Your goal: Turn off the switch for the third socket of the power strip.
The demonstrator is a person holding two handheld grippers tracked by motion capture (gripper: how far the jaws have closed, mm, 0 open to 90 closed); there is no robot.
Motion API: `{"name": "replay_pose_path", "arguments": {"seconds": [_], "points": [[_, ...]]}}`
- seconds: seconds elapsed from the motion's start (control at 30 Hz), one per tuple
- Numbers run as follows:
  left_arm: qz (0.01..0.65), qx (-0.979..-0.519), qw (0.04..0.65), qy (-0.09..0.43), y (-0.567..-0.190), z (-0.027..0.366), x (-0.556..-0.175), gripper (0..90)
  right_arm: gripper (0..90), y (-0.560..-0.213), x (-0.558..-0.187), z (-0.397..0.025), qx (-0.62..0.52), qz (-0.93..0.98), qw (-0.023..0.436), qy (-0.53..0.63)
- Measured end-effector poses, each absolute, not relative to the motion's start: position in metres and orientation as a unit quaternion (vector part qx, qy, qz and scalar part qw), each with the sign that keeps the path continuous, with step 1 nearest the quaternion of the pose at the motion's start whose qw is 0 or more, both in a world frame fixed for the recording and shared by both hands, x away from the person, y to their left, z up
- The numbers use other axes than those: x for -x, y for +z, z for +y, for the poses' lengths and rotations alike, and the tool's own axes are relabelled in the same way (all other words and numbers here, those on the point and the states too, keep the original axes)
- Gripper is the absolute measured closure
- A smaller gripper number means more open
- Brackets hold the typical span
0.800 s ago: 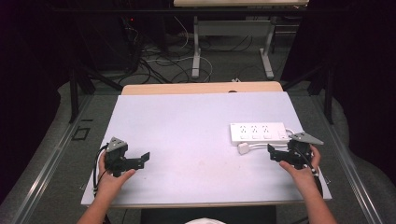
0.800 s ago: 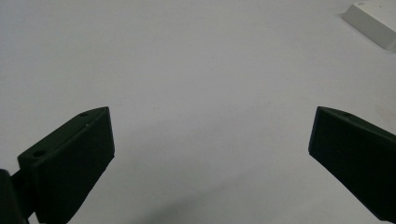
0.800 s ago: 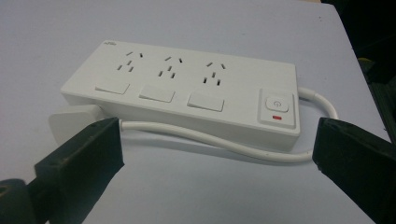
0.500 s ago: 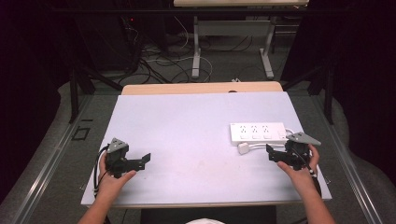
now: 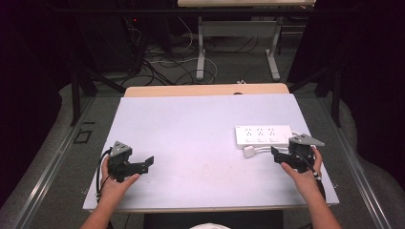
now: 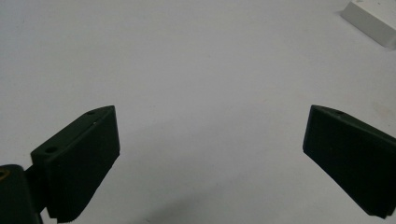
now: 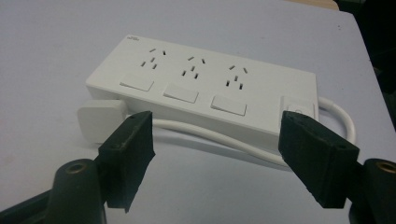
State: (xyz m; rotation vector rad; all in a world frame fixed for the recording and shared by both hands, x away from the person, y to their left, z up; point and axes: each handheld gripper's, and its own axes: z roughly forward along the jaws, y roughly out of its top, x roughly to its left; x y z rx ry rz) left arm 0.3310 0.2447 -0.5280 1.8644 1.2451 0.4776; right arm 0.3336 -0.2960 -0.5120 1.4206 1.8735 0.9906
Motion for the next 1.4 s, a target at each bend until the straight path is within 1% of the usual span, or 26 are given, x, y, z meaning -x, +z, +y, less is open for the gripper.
{"name": "replay_pose_path", "arguments": {"seconds": [0.13,0.23,0.3,0.4,0.53,1.03,1.13,1.4], "points": [[0.497,-0.741,0.41,0.189,-0.528,0.244,-0.331,6.6,29.8,-0.508,-0.337,-0.296,-0.54,0.698,0.277,0.379],[0.496,-0.741,0.41,0.19,-0.528,0.245,-0.331,7.0,31.4,-0.506,-0.34,-0.296,-0.538,0.705,0.277,0.369],[0.498,-0.739,0.412,0.193,-0.53,0.245,-0.332,7.4,31.4,-0.505,-0.343,-0.297,-0.535,0.711,0.277,0.361],[0.5,-0.742,0.404,0.189,-0.53,0.246,-0.332,8.0,31.3,-0.503,-0.347,-0.297,-0.533,0.719,0.261,0.361],[0.502,-0.737,0.409,0.193,-0.531,0.246,-0.333,8.2,31.0,-0.499,-0.352,-0.296,-0.527,0.731,0.252,0.352],[0.505,-0.737,0.407,0.19,-0.531,0.248,-0.333,9.3,28.3,-0.48,-0.375,-0.283,-0.498,0.773,0.233,0.317],[0.505,-0.737,0.408,0.189,-0.53,0.247,-0.333,9.3,28.3,-0.477,-0.379,-0.278,-0.493,0.781,0.225,0.312],[0.507,-0.734,0.408,0.194,-0.531,0.248,-0.333,9.7,28.7,-0.469,-0.388,-0.265,-0.469,0.803,0.222,0.292]]}}
